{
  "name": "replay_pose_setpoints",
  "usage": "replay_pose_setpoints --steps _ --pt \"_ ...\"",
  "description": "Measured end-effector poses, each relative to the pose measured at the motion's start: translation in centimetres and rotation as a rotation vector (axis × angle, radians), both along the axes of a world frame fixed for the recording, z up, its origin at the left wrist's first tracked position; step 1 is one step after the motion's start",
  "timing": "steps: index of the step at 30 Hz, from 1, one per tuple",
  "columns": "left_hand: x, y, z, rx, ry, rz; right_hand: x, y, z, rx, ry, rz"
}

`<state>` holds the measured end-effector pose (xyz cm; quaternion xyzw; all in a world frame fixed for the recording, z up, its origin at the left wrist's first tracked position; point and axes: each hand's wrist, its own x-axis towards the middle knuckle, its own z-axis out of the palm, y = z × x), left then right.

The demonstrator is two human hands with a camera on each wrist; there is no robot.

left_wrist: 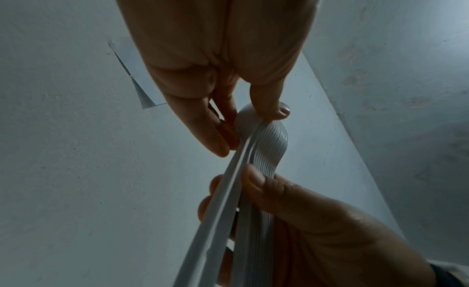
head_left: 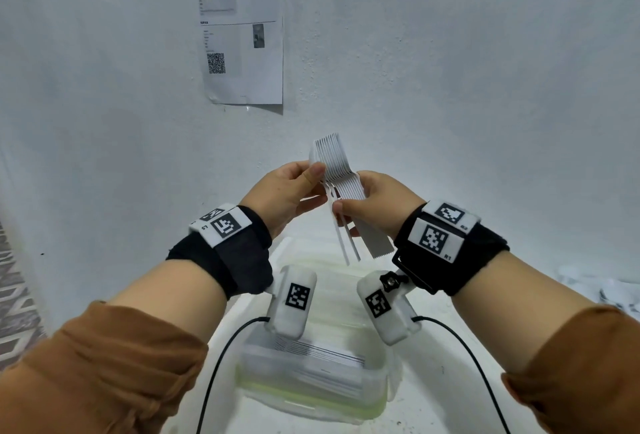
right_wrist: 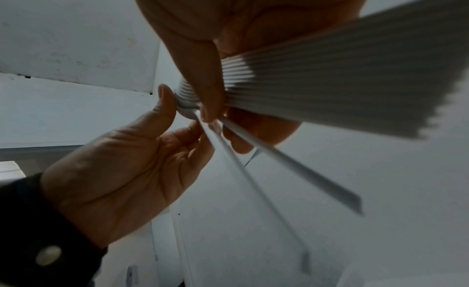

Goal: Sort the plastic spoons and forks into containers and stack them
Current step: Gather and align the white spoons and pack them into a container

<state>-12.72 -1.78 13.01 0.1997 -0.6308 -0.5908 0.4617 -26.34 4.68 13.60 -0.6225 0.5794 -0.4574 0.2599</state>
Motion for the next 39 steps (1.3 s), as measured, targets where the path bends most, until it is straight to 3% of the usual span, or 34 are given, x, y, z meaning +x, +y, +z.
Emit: replay_pose_setpoints --steps 11,22,26,35,39 --pt "3.3 -3.0 -0.4 0.074 0.014 -0.008 1.9 -1.8 -0.3 -0.03 -0.102 -0.046" --pt "5.3 -3.8 -0.5 0.051 -0.004 -0.087 5.4 -3.1 -0.4 -0.038 0.107 -0.043" --pt "5.8 -4.1 -0.5 0.018 -0.028 -0.073 5.6 -3.7 -0.2 -0.038 0.305 -0.12" --pt "6.5 -4.5 -0.7 0.005 -0.044 -0.097 6.0 -3.3 0.0 0.08 0.163 0.013" --pt "7.0 -4.6 -0.6 -0.028 -0.093 -0.119 5.7 -3.3 0.0 0.135 0.224 0.026"
